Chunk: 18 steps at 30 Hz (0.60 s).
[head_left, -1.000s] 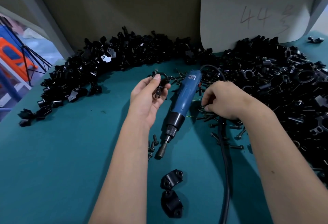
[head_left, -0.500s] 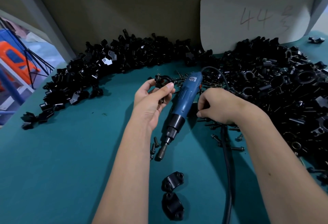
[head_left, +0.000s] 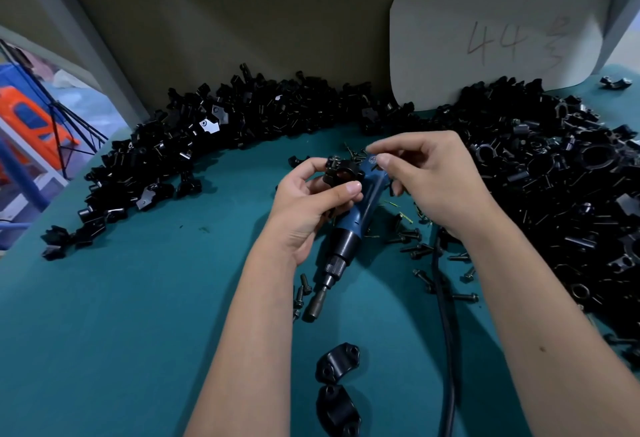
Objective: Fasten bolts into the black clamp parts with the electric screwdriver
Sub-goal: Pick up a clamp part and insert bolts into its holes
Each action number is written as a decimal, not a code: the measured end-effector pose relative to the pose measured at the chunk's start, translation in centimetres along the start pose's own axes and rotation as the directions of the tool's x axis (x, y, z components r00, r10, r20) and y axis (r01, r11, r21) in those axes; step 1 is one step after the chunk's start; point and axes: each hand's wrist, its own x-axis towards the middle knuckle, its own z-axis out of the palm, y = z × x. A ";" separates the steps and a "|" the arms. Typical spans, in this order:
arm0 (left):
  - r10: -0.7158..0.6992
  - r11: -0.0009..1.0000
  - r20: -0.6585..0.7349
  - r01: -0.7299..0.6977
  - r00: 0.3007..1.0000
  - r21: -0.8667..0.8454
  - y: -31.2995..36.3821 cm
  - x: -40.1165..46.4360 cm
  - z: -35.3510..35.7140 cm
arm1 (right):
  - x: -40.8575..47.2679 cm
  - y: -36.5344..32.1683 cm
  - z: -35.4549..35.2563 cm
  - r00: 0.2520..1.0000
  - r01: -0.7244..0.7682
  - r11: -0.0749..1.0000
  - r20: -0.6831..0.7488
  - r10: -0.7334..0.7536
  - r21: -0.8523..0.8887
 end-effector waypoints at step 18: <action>-0.105 0.964 0.122 0.132 0.987 -0.231 0.8 -0.1 1.1 | -0.4 -0.2 1.2 0.992 -0.120 0.875 0.097 0.084 0.469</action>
